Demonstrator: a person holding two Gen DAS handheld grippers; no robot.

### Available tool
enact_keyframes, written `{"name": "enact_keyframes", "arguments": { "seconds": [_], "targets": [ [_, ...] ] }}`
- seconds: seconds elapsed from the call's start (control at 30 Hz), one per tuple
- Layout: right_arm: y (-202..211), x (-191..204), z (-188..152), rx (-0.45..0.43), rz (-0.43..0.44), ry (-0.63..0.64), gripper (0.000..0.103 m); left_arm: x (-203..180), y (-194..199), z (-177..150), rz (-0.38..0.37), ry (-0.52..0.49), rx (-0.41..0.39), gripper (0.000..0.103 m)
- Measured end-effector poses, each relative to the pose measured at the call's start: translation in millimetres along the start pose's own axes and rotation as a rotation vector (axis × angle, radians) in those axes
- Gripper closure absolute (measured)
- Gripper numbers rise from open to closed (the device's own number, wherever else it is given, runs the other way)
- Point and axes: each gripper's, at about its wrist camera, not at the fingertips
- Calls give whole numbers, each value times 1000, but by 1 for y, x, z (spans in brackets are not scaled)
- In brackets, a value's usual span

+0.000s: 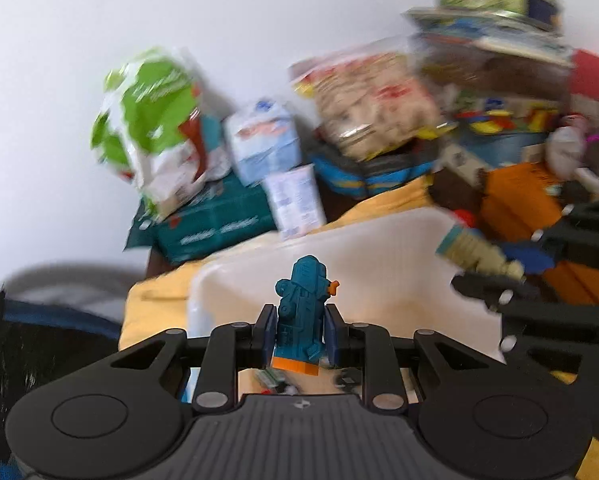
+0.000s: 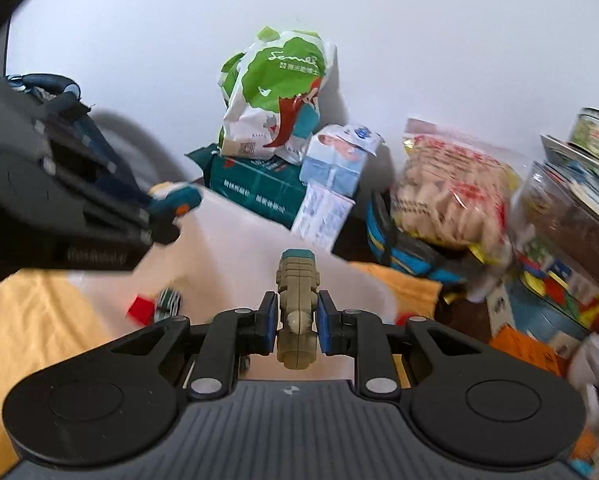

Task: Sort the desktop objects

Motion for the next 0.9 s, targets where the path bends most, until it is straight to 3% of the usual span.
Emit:
{"name": "enact_keyframes", "arguments": {
  "seconds": [0.27, 0.37, 0.43, 0.67, 0.77, 0.83, 0.9],
  "targets": [
    [-63, -11, 2, 91, 29, -62, 80, -6, -70, -12, 10, -4, 108, 74],
    [-71, -16, -4, 108, 28, -89, 72, -7, -77, -18, 10, 8, 143, 69],
    [-73, -17, -7, 112, 28, -87, 62, -6, -77, -20, 11, 15, 154, 62],
    [-54, -16, -2, 81, 9, -79, 51, 0, -42, -15, 11, 20, 105, 53],
    [-31, -10, 0, 43, 6, -63, 48, 8, -12, -18, -3, 60, 69, 48],
    [-14, -4, -1, 19, 1, -47, 47, 15, 11, -26, -3, 90, 36, 39],
    [7, -1, -6, -6, 21, -41, 47, 23, 31, -40, 6, 107, 15, 38]
  ]
}}
Point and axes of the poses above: each gripper's, at about its wrist camera, not at the fingertips, and y roughly against the way its jaws point, x to its left, z to its top, and after that the axes turned 11 degrees about z, right-handed
